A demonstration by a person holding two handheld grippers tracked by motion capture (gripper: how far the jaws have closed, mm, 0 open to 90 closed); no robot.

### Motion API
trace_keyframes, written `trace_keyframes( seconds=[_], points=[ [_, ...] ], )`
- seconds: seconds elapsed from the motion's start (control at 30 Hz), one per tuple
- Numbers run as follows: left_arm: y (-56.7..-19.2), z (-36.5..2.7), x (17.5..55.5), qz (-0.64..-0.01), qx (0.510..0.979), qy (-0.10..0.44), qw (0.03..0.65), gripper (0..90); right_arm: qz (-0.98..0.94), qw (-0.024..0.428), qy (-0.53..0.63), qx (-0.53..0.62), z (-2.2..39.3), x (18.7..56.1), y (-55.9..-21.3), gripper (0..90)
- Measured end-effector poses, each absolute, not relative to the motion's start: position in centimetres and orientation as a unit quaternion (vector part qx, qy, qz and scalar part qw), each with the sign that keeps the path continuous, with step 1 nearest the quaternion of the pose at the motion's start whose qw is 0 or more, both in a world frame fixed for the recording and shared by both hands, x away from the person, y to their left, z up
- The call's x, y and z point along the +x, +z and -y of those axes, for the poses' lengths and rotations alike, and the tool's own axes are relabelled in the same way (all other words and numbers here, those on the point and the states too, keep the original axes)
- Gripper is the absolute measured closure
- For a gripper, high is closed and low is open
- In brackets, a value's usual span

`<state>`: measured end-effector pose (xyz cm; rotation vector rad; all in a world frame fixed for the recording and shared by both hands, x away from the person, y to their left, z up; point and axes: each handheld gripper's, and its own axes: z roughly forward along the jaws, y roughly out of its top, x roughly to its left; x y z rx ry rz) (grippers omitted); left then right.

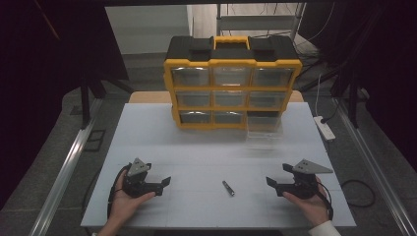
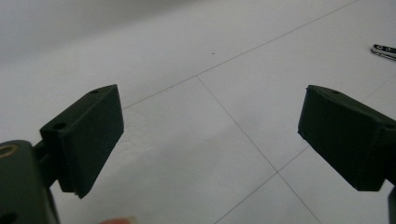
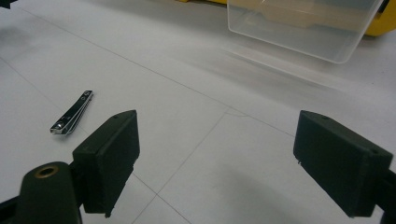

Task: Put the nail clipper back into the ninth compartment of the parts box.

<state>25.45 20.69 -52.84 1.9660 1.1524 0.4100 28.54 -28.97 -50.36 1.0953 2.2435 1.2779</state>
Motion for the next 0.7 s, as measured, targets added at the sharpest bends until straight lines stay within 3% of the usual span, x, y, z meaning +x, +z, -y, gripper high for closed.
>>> trace_keyframes(
  seconds=[0.7],
  points=[
    [-52.76,-20.24,25.33,-0.449,0.783,0.172,0.395,6.9,-0.792,0.17,0.44,0.387,28.87,28.72,-50.29,16.1]
  ],
)
